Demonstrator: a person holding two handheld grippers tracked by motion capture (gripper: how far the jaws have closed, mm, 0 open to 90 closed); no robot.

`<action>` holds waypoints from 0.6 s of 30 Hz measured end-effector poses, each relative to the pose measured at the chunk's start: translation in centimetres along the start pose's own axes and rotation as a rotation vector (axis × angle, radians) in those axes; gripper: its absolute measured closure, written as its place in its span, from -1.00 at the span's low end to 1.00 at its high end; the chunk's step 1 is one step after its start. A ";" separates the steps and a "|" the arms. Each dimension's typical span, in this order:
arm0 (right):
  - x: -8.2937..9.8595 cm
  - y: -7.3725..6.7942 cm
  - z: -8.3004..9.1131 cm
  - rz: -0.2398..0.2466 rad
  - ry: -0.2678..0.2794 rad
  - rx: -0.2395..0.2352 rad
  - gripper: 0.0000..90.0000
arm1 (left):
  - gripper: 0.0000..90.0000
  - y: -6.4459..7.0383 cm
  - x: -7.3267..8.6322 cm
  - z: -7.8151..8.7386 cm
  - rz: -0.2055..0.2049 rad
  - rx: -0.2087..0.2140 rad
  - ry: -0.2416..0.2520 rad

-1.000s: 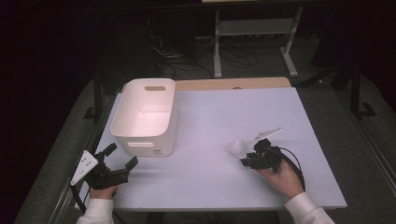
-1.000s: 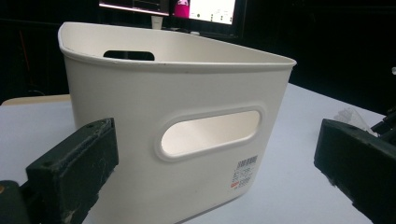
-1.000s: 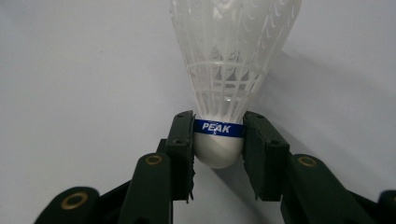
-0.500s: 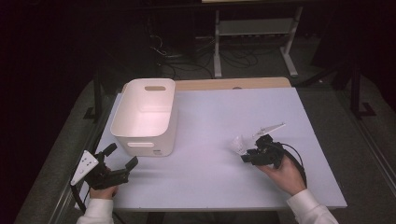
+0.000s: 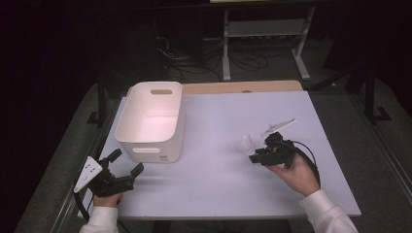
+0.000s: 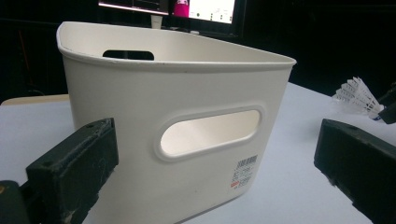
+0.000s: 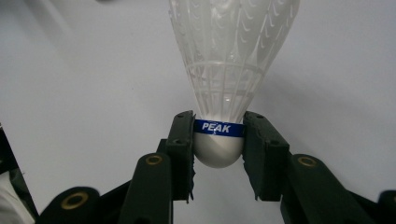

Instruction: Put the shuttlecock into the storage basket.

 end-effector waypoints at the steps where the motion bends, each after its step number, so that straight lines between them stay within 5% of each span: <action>1: -0.2 0.0 0.1 0.007 0.000 -0.002 0.42 | -1.00 0.0 0.0 0.0 -0.001 0.000 0.000; 18: -1.9 -0.6 0.7 0.044 -0.003 -0.024 0.42 | -1.00 0.0 0.0 0.0 -0.002 -0.001 0.001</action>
Point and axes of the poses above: each handheld gripper's, and its own axes: z roughly backward along the jaws, x roughly out of its underside, y roughly to its right, the point moved 5 cm from there along -z, roughly forward along the jaws, and after that the axes turned 3 degrees about -z, right-handed, at the moved point
